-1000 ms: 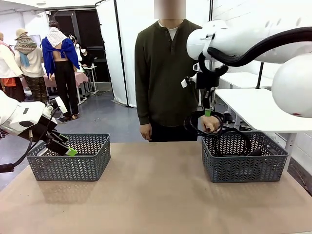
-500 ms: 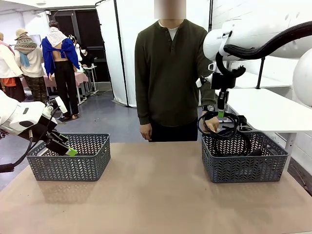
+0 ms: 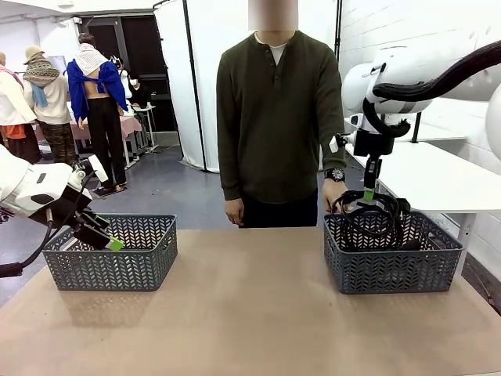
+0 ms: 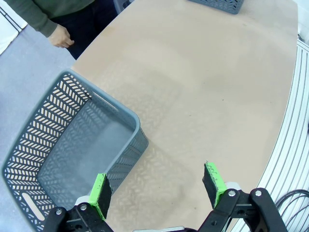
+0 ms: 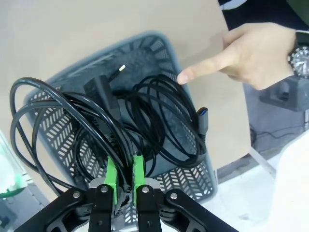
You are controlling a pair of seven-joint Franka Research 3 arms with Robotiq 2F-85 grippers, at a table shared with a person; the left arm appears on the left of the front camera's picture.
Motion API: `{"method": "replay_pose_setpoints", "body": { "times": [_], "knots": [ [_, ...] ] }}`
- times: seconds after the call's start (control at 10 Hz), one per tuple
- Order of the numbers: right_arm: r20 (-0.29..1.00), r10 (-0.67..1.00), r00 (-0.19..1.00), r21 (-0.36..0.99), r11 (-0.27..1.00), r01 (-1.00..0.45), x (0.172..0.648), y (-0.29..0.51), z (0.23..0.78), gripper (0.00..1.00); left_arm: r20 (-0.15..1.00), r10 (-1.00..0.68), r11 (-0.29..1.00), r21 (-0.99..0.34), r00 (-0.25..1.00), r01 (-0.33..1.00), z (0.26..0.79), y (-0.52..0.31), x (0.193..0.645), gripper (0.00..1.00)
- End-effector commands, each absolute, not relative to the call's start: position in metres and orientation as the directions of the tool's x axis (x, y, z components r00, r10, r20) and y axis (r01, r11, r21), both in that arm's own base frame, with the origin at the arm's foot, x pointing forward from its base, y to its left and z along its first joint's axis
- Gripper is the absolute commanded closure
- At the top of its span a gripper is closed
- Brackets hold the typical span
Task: Organize the cables according to human instructions.
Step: Pick up a bundle of cables and place it in the basket indicated by the human.
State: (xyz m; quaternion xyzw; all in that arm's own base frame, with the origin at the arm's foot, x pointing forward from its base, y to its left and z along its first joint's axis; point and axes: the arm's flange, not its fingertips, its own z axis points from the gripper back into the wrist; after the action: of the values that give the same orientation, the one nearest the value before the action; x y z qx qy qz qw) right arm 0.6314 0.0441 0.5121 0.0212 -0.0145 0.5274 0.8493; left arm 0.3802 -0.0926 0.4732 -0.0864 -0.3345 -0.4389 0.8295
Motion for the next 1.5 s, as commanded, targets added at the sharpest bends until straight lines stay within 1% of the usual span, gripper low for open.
{"method": "replay_pose_setpoints", "body": {
  "times": [0.0, 0.5, 1.1, 1.3, 1.4],
  "knots": [
    [0.065, 0.903, 0.425, -0.002, 0.426, -0.905, 0.631, 0.034, 0.504, 1.0, 0.636, -0.666, 0.6, 0.145, 0.391, 0.786, 0.472, -0.09, 0.382, 0.0],
    [0.044, 0.887, 0.46, -0.03, 0.461, -0.887, 0.65, 0.019, 0.485, 1.0, 0.636, -0.666, 0.6, 0.145, 0.391, 0.786, 0.472, -0.09, 0.382, 0.0],
    [-0.014, 0.854, 0.52, -0.028, 0.52, -0.854, 0.667, 0.015, 0.477, 1.0, 0.636, -0.666, 0.6, 0.145, 0.391, 0.786, 0.472, -0.09, 0.382, 0.0],
    [-0.017, 0.849, 0.527, -0.005, 0.527, -0.85, 0.667, 0.014, 0.477, 1.0, 0.636, -0.666, 0.6, 0.145, 0.391, 0.786, 0.472, -0.09, 0.382, 0.0],
    [-0.032, 0.852, 0.523, 0.019, 0.524, -0.852, 0.667, 0.015, 0.477, 0.8, 0.636, -0.666, 0.6, 0.145, 0.391, 0.786, 0.472, -0.09, 0.382, 0.0]
  ]
}}
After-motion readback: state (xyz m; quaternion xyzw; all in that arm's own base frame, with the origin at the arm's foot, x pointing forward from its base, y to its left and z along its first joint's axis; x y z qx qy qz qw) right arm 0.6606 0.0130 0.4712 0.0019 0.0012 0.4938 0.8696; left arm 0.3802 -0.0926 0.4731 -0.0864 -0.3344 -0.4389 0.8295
